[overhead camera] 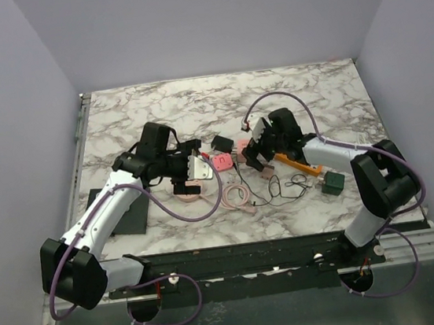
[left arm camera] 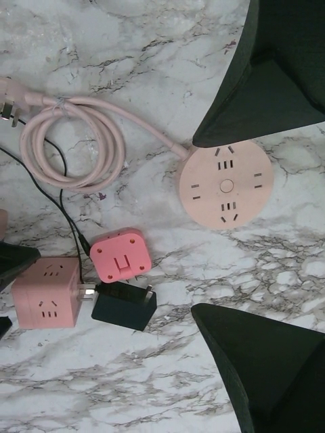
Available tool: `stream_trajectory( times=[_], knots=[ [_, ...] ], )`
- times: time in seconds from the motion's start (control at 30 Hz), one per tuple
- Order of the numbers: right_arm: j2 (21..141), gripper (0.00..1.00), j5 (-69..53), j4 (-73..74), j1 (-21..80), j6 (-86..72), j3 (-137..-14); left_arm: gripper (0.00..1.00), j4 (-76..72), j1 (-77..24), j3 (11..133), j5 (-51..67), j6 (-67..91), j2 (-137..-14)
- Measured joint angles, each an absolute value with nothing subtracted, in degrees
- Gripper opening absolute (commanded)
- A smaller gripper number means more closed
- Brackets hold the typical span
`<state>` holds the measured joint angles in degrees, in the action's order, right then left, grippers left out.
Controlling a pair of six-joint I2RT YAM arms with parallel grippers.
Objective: Insert the plug
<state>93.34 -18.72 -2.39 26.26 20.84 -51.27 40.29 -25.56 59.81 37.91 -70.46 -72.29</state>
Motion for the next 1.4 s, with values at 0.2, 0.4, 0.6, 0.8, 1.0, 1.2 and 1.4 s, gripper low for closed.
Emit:
stream_trajectory(
  times=[0.2, 0.4, 0.6, 0.8, 1.0, 1.2, 1.4],
  knots=[
    [101.0, 0.99, -25.3, 1.5, 26.2, 32.1, -60.3, 0.99, 40.2, -25.6, 59.8, 38.1, -70.4, -70.9],
    [105.4, 0.97, -28.2, 4.8, 26.2, 38.2, -64.0, 0.99, 40.0, -25.6, 59.8, 38.2, -69.8, -68.6],
    [105.3, 1.00, -27.8, 6.4, 26.2, 40.6, -63.3, 0.99, 40.0, -25.6, 59.8, 38.2, -69.6, -67.4],
    [102.3, 1.00, -27.6, 6.2, 26.1, 37.1, -61.9, 0.99, 40.0, -25.6, 59.8, 38.6, -69.4, -67.4],
    [100.7, 1.00, -27.6, 6.5, 26.1, 35.0, -63.2, 0.99, 39.9, -25.6, 59.4, 39.1, -69.5, -67.4],
    [101.4, 1.00, -28.0, 12.3, 24.8, 39.8, -69.1, 0.99, 40.0, -25.6, 58.5, 39.2, -69.7, -66.5],
    [104.7, 0.88, -30.8, 12.8, 23.5, 37.5, -81.4, 0.99, 40.0, -25.6, 58.3, 39.2, -69.7, -65.4]
  ],
)
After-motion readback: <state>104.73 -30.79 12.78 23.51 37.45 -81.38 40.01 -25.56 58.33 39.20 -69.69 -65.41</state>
